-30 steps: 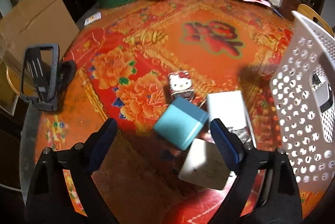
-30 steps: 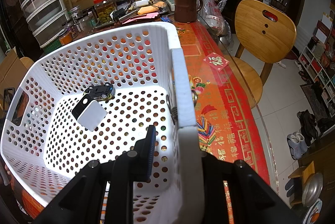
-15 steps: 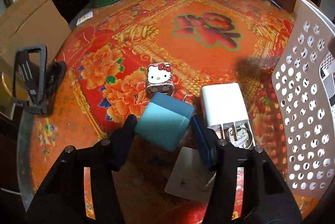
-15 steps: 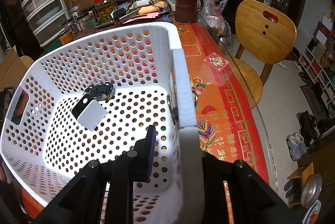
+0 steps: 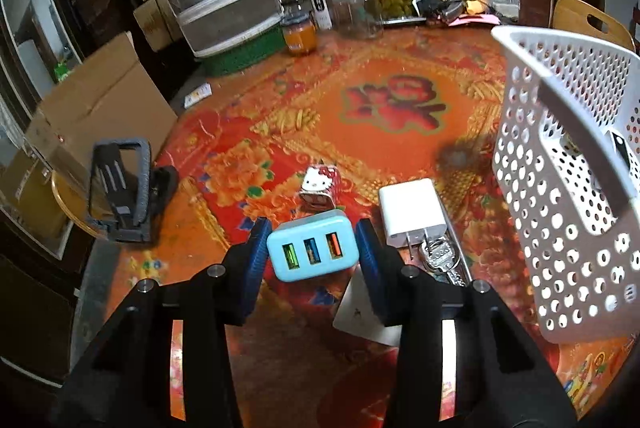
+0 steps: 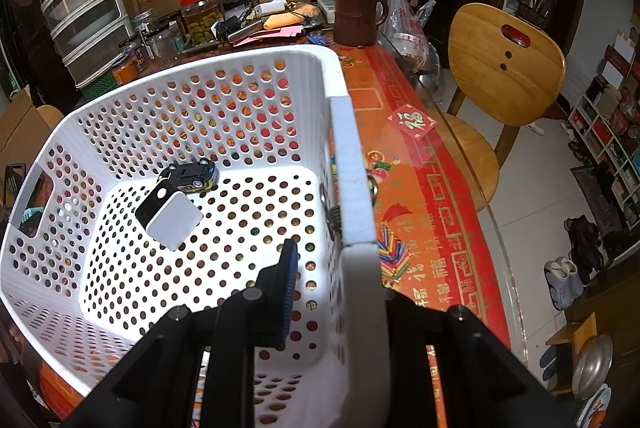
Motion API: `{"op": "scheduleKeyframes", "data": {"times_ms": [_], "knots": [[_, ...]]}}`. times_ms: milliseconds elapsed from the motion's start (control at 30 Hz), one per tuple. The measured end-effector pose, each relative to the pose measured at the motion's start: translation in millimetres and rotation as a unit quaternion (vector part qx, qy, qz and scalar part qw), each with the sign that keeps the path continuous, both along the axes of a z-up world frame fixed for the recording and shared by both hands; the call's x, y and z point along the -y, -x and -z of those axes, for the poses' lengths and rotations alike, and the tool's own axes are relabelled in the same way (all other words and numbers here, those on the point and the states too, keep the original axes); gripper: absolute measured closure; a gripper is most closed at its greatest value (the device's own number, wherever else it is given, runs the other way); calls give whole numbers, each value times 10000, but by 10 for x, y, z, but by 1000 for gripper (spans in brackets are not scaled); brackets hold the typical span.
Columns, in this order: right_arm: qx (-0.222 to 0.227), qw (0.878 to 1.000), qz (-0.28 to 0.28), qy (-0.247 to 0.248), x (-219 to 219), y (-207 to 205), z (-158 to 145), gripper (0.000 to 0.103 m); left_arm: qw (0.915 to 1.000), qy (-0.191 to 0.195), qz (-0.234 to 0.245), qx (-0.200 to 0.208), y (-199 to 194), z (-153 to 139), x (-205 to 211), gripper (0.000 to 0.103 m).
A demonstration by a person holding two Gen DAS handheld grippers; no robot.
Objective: Organize rigid objects
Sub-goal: 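Carry the teal USB charger with the left tool into the basket and release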
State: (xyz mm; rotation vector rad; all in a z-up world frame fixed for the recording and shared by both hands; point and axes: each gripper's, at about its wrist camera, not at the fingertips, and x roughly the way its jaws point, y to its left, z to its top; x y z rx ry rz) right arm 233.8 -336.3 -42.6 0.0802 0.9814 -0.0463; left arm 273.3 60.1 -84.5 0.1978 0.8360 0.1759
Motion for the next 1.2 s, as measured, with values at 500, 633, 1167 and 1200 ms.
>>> {"op": "scheduleKeyframes", "data": {"times_ms": [500,633,1167,1200], "knots": [[2,10000,0,-9,-2,-3,-6,83,9969,-348,-263,655,360,-581,74,62],[3,10000,-5,-9,-4,-6,-11,83,9942,-607,-395,800,426,-721,143,62],[2,10000,-2,-10,-6,-5,-9,83,9864,-1125,-174,1184,518,-1178,871,62],[2,10000,-3,-10,-3,-4,-10,83,9860,-1158,-130,1189,502,-1181,931,62]]}}
